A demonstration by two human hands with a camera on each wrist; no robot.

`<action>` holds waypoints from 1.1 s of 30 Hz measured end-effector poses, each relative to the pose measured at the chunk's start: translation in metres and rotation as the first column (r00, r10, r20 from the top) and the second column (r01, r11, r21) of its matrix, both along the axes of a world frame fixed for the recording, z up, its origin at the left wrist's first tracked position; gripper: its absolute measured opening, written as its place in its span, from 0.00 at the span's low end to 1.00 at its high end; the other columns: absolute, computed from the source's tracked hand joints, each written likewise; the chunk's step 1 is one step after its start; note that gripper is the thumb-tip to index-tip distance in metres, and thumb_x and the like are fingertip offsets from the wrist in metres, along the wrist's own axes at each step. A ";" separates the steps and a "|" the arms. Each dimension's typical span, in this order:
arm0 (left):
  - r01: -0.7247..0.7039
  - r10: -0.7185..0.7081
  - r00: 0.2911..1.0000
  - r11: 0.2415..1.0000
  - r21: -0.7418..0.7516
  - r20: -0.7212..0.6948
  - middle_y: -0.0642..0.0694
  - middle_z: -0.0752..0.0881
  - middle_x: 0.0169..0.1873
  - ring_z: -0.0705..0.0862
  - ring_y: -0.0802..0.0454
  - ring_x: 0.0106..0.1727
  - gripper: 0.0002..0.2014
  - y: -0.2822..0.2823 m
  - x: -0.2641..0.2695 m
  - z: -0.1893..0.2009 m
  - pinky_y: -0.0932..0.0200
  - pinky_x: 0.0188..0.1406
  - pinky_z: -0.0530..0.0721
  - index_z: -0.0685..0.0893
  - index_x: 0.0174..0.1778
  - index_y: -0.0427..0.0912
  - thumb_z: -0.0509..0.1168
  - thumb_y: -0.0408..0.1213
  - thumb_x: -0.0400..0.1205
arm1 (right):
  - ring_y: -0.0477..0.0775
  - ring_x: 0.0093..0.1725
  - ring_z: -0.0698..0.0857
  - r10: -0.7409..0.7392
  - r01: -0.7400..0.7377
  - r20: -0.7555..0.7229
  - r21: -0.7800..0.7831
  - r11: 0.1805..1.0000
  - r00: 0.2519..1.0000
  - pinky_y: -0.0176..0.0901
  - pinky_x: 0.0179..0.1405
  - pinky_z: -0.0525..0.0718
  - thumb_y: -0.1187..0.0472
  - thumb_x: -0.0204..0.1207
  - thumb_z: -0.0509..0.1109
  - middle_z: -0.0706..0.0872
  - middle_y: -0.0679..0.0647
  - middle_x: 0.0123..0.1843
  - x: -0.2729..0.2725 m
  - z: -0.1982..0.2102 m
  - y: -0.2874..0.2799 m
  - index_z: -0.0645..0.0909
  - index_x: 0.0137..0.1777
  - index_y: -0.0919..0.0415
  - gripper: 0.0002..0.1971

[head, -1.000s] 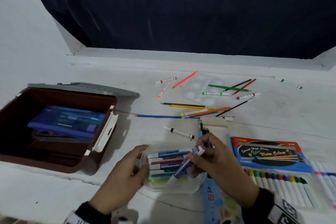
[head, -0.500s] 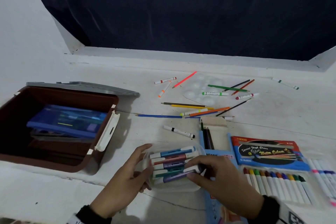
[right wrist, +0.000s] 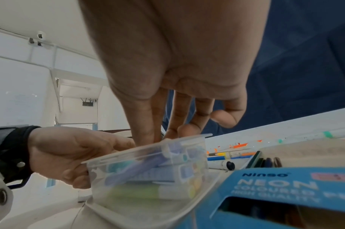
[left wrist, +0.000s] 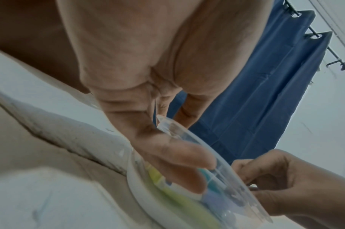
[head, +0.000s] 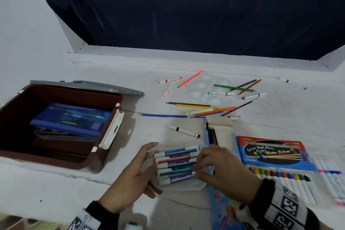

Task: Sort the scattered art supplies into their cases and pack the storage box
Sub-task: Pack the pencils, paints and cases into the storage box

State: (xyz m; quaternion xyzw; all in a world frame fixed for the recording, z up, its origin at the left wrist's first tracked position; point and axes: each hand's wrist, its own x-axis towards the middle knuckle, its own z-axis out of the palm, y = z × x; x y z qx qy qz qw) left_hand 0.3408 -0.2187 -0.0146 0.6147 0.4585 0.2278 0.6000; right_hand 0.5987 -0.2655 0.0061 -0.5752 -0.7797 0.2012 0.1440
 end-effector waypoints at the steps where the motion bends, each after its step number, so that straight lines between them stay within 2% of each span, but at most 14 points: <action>1: 0.000 0.000 1.000 1.000 -0.003 0.002 0.51 0.87 0.60 0.91 0.33 0.37 0.21 0.000 0.000 0.000 0.50 0.28 0.88 0.70 0.74 0.64 0.55 0.33 0.91 | 0.38 0.54 0.76 0.000 0.001 -0.013 0.004 1.000 1.000 0.39 0.58 0.76 0.43 0.77 0.71 0.83 0.37 0.51 0.000 0.001 0.000 0.89 0.54 0.45 0.12; 4: -0.008 0.008 1.000 1.000 -0.002 -0.006 0.51 0.89 0.56 0.91 0.32 0.37 0.22 0.001 -0.001 -0.001 0.51 0.25 0.87 0.70 0.72 0.66 0.54 0.31 0.91 | 0.39 0.51 0.81 -0.064 0.069 -0.120 0.041 0.997 0.991 0.32 0.51 0.79 0.43 0.75 0.74 0.83 0.36 0.48 0.002 0.004 -0.002 0.88 0.53 0.44 0.10; 8: -0.041 0.041 0.999 0.999 -0.025 0.015 0.52 0.88 0.59 0.90 0.29 0.37 0.23 0.000 -0.005 0.005 0.52 0.24 0.86 0.73 0.70 0.67 0.55 0.30 0.90 | 0.41 0.45 0.84 -0.234 0.275 -0.262 0.130 0.953 0.936 0.25 0.43 0.79 0.53 0.78 0.73 0.84 0.36 0.42 0.014 0.006 0.003 0.87 0.53 0.46 0.06; 11: -0.074 0.075 0.995 0.997 -0.023 0.059 0.52 0.87 0.61 0.90 0.29 0.35 0.24 -0.002 -0.014 0.012 0.52 0.22 0.85 0.74 0.70 0.66 0.57 0.28 0.89 | 0.44 0.44 0.84 -0.308 0.319 -0.246 0.007 0.948 0.919 0.29 0.42 0.80 0.58 0.79 0.73 0.86 0.42 0.42 0.024 0.006 0.011 0.85 0.55 0.49 0.07; 14: -0.112 0.115 0.988 0.993 -0.032 0.104 0.48 0.88 0.60 0.88 0.30 0.33 0.24 -0.004 -0.024 0.019 0.53 0.20 0.83 0.75 0.72 0.61 0.57 0.26 0.89 | 0.41 0.48 0.83 -0.268 0.263 -0.104 -0.058 0.963 0.958 0.30 0.50 0.80 0.55 0.79 0.72 0.86 0.44 0.49 0.026 0.007 0.021 0.84 0.62 0.54 0.12; 15: -0.119 0.122 0.986 0.992 -0.034 0.115 0.47 0.88 0.60 0.88 0.30 0.32 0.24 -0.005 -0.028 0.021 0.53 0.19 0.83 0.76 0.72 0.60 0.58 0.26 0.88 | 0.42 0.51 0.82 -0.235 0.232 -0.047 -0.062 0.971 0.971 0.33 0.54 0.80 0.53 0.80 0.72 0.85 0.44 0.52 0.024 0.008 0.025 0.83 0.65 0.54 0.15; 17: -0.130 0.133 0.984 0.991 -0.033 0.122 0.46 0.88 0.59 0.87 0.31 0.32 0.23 -0.008 -0.032 0.025 0.53 0.19 0.83 0.77 0.71 0.59 0.58 0.26 0.88 | 0.47 0.60 0.79 -0.157 0.170 0.130 -0.098 0.981 0.979 0.49 0.64 0.78 0.48 0.80 0.70 0.83 0.47 0.59 0.015 0.011 0.034 0.79 0.69 0.52 0.20; 18: -0.134 0.137 0.983 0.990 -0.030 0.118 0.46 0.88 0.59 0.87 0.31 0.32 0.23 -0.009 -0.034 0.026 0.54 0.19 0.83 0.77 0.71 0.59 0.58 0.26 0.88 | 0.51 0.62 0.77 -0.111 0.144 0.242 -0.125 0.982 0.964 0.55 0.65 0.77 0.46 0.80 0.69 0.82 0.48 0.61 0.009 0.011 0.038 0.78 0.69 0.51 0.20; 20: -0.143 0.145 0.983 0.989 -0.028 0.111 0.47 0.88 0.60 0.87 0.31 0.31 0.24 -0.011 -0.037 0.026 0.54 0.19 0.82 0.77 0.71 0.60 0.58 0.26 0.88 | 0.56 0.63 0.75 -0.026 0.111 0.428 -0.174 0.978 0.904 0.60 0.63 0.74 0.41 0.77 0.69 0.79 0.50 0.60 0.001 0.008 0.044 0.78 0.64 0.51 0.20; 23: -0.155 0.157 0.982 0.988 -0.025 0.108 0.50 0.87 0.61 0.87 0.29 0.32 0.24 -0.016 -0.039 0.025 0.54 0.18 0.82 0.77 0.71 0.61 0.58 0.26 0.88 | 0.58 0.62 0.75 0.016 0.102 0.492 -0.212 0.972 0.870 0.61 0.60 0.71 0.41 0.75 0.72 0.78 0.51 0.57 -0.005 0.002 0.052 0.78 0.57 0.52 0.19; 26: -0.150 0.152 0.983 0.988 -0.024 0.102 0.49 0.88 0.61 0.87 0.27 0.33 0.23 -0.022 -0.042 0.025 0.55 0.18 0.81 0.75 0.72 0.61 0.57 0.27 0.89 | 0.52 0.52 0.75 0.004 0.085 0.393 -0.209 0.974 0.920 0.51 0.53 0.72 0.46 0.73 0.75 0.76 0.48 0.50 -0.003 0.005 0.057 0.78 0.55 0.53 0.17; 29: -0.152 0.154 0.983 0.988 -0.030 0.102 0.49 0.88 0.60 0.88 0.27 0.34 0.23 -0.024 -0.044 0.026 0.55 0.17 0.80 0.75 0.72 0.62 0.58 0.28 0.89 | 0.50 0.45 0.76 -0.105 0.130 0.145 -0.182 0.975 0.984 0.40 0.40 0.72 0.54 0.73 0.78 0.77 0.47 0.44 0.002 0.012 0.059 0.79 0.53 0.57 0.14; 31: -0.150 0.152 0.983 0.988 -0.029 0.099 0.50 0.88 0.60 0.88 0.27 0.34 0.24 -0.024 -0.044 0.026 0.55 0.17 0.80 0.75 0.72 0.62 0.58 0.27 0.88 | 0.52 0.39 0.80 -0.251 0.235 -0.096 -0.157 0.959 0.963 0.42 0.37 0.81 0.59 0.74 0.78 0.81 0.50 0.41 0.008 0.016 0.058 0.79 0.49 0.58 0.10; 33: -0.145 0.146 0.985 0.989 -0.018 0.095 0.50 0.88 0.60 0.88 0.28 0.34 0.24 -0.022 -0.041 0.026 0.55 0.17 0.80 0.75 0.72 0.62 0.58 0.27 0.89 | 0.57 0.37 0.86 -0.374 0.359 -0.281 -0.105 0.928 0.884 0.54 0.39 0.89 0.62 0.76 0.76 0.83 0.53 0.42 0.014 0.020 0.056 0.78 0.49 0.57 0.08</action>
